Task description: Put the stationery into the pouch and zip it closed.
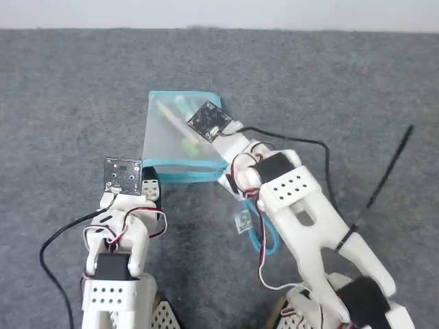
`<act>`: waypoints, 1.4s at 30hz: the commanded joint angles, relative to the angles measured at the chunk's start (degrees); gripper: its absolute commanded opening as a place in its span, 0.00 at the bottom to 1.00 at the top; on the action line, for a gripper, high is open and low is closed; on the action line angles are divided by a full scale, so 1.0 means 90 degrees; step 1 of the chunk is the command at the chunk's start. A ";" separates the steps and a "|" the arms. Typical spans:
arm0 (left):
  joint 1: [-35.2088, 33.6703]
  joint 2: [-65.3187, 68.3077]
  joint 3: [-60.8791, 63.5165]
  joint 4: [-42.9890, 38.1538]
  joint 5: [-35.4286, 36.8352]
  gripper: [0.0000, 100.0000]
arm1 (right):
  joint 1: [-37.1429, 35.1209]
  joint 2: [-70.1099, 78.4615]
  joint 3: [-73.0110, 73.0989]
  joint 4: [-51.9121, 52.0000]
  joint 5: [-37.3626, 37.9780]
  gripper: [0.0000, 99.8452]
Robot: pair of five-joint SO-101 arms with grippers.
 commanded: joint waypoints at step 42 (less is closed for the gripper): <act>0.0947 -0.0098 -0.0161 -0.0098 -0.0527 0.01 | -0.3267 -0.1470 -0.1514 0.1656 0.0977 0.01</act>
